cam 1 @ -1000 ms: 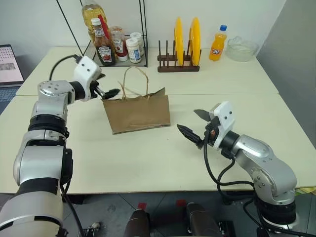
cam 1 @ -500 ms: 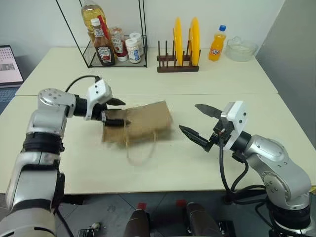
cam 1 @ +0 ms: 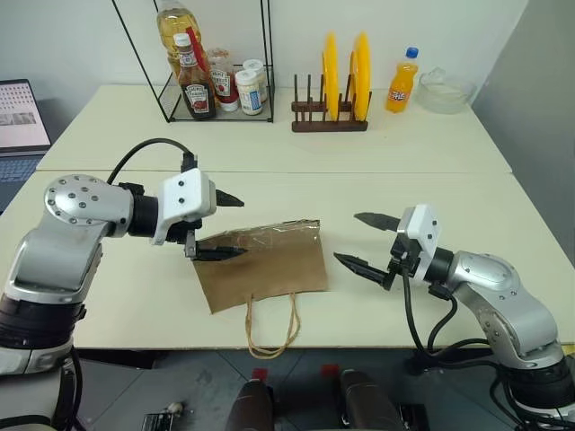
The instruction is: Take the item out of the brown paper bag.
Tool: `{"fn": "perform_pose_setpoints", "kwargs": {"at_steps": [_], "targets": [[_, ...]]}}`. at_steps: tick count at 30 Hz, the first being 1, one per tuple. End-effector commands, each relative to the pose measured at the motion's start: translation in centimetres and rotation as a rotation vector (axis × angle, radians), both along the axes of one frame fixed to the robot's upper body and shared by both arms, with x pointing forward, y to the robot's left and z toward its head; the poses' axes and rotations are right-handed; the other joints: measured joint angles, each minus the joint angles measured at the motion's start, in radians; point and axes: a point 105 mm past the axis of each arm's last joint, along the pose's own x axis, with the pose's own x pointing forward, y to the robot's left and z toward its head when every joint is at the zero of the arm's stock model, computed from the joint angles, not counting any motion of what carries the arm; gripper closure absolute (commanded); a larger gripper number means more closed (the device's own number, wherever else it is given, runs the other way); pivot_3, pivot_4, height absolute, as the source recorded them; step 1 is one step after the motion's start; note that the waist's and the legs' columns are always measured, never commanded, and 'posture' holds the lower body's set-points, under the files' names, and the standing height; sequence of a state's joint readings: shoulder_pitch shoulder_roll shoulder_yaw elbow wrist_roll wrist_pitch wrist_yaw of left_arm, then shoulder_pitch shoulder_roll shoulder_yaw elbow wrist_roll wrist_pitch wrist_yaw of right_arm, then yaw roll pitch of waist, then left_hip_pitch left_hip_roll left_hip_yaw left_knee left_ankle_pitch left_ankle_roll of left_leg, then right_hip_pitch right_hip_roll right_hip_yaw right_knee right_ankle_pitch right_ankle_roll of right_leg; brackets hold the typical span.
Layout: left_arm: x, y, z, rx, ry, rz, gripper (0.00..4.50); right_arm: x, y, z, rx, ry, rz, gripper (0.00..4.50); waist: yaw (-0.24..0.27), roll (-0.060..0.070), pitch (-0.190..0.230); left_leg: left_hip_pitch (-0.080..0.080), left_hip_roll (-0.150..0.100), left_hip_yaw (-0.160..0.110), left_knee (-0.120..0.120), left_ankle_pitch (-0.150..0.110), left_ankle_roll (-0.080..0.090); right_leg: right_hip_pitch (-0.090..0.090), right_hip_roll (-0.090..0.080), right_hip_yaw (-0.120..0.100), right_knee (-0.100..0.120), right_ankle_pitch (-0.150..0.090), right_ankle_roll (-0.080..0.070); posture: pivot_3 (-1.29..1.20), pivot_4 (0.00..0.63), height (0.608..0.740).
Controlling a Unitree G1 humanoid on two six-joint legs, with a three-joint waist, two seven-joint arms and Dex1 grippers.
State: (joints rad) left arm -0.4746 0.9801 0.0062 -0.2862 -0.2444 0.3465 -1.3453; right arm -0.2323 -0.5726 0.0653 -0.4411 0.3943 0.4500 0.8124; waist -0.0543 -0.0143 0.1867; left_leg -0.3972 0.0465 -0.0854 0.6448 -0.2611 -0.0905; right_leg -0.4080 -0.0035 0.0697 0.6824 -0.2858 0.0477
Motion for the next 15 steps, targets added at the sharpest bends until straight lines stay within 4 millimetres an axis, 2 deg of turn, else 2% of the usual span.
{"fn": "perform_pose_setpoints", "kwargs": {"at_steps": [1,3,5,10,15], "targets": [[-2.7,-1.0,-0.9,0.062,0.005,-0.135,0.00,-0.5,-0.3,0.0,-0.034,-0.022,0.053,0.05,-0.002,0.000,0.000,0.000,0.000,0.000,0.000,0.000,0.000,0.000,0.000,0.000,0.000,0.000,0.000,0.00,0.150,0.740],[-4.2,-1.2,-2.5,0.100,0.050,-0.194,0.00,-0.6,-0.7,-0.5,-0.060,-0.009,0.067,0.05,-0.003,0.000,0.000,0.001,0.000,0.001,0.000,0.000,0.000,0.000,0.000,0.001,0.000,0.000,0.000,0.00,0.150,0.740],[-4.9,-1.0,-3.8,0.134,0.064,-0.217,0.00,-0.7,-1.0,-0.9,-0.077,0.000,0.076,0.05,-0.001,0.000,0.000,0.001,0.000,0.001,0.000,0.000,0.000,0.000,0.000,0.001,0.000,0.000,0.000,0.00,0.150,0.740],[-4.8,-0.5,-6.5,0.165,0.063,-0.235,0.00,-1.3,-1.0,-1.4,-0.101,0.015,0.104,0.05,0.001,0.000,0.000,0.002,0.000,0.001,0.001,0.000,0.000,0.002,0.000,0.001,0.000,0.000,0.000,0.00,0.150,0.740],[-4.6,-0.6,-8.1,0.147,0.065,-0.253,0.00,-1.9,-1.1,-2.0,-0.131,0.031,0.132,0.05,0.003,0.000,0.000,0.002,0.000,0.001,0.001,0.000,0.000,0.002,0.000,0.001,0.000,0.000,0.000,0.00,0.150,0.740]]}}
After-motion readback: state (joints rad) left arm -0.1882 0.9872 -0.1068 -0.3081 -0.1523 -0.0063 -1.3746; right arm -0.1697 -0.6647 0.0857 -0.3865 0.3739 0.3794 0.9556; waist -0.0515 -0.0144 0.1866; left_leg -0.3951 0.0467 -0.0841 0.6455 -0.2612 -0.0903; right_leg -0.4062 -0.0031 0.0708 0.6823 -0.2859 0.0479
